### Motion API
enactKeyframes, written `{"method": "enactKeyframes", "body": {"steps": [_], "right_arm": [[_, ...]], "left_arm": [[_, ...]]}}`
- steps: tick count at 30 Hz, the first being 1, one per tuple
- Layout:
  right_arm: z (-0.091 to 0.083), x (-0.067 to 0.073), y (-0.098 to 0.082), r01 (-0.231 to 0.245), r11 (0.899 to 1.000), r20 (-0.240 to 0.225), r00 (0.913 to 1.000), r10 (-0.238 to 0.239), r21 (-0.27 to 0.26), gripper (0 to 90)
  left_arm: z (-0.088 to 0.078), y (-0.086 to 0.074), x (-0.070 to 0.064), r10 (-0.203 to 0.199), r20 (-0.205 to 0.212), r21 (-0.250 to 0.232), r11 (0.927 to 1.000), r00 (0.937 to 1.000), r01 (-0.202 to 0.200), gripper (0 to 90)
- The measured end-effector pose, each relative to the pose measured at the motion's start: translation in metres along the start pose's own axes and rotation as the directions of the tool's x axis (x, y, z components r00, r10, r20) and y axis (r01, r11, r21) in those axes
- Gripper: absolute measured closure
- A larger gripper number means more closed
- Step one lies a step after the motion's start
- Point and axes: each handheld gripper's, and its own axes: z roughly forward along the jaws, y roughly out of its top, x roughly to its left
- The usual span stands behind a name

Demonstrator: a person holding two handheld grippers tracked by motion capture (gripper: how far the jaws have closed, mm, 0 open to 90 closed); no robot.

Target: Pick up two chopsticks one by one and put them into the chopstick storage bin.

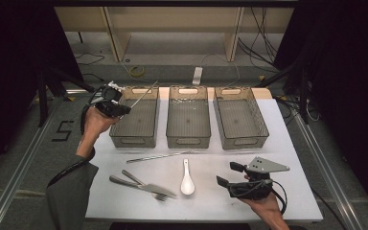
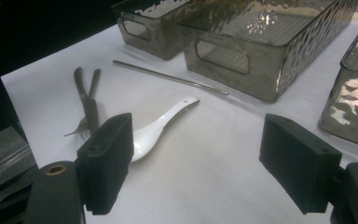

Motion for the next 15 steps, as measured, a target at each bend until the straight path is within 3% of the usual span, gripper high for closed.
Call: {"method": "enactKeyframes", "body": {"steps": [15], "right_arm": [[0.000,0.000,0.000,0.001,1.000,-0.004,1.0000,-0.001,-0.003,26.6]], "left_arm": [[0.014,-0.011,0.012,-0.070,-0.019,0.007,0.9975,0.9974,0.070,84.4]]}}
